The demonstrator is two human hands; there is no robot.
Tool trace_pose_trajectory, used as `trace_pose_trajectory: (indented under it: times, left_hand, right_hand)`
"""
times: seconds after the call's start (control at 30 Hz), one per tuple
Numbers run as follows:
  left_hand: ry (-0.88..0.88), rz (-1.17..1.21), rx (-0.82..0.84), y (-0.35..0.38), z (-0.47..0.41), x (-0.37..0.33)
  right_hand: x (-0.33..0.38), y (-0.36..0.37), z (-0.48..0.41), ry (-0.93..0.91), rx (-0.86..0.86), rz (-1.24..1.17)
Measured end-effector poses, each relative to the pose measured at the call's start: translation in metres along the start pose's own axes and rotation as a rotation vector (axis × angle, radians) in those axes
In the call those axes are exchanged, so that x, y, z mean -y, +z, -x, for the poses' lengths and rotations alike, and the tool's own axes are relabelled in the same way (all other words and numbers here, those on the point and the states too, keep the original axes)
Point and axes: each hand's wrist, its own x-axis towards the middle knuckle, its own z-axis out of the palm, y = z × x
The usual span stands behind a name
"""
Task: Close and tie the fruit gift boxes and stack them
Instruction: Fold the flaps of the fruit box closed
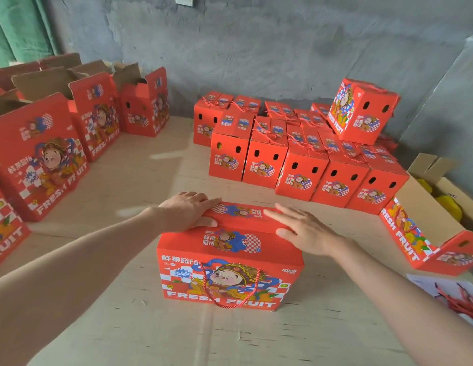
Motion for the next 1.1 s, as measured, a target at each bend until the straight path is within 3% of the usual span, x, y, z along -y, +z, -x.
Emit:
trace_pose_trajectory:
  times: [0.13,0.43,0.63,0.83,1.1]
  left_hand:
    - [-0.007,0.021,-0.011,0.001,-0.001,0.0]
    - [-0.037,0.015,-0.058,0.002,-0.003,-0.002]
    - [-0.059,-0.011,-0.001,0.0,-0.007,-0.006]
    - [-0.078,-0.022,-0.016,0.001,-0.005,-0.009]
    - [-0.12,0.03,0.139,-0.011,-0.011,-0.022]
  right_hand:
    - [-0.007,0.002,0.008,0.067,-0.037,-0.178]
    - [0.0,0.008,0.006,0.08,-0.166,-0.281]
    - [-0.004,0.013,0.0,0.058,-0.049,-0.378]
    - [0.003,0.024,0.002,0.087,-0.208,-0.43]
    - [0.006,0.023,0.003,0.096,-0.236,-0.403]
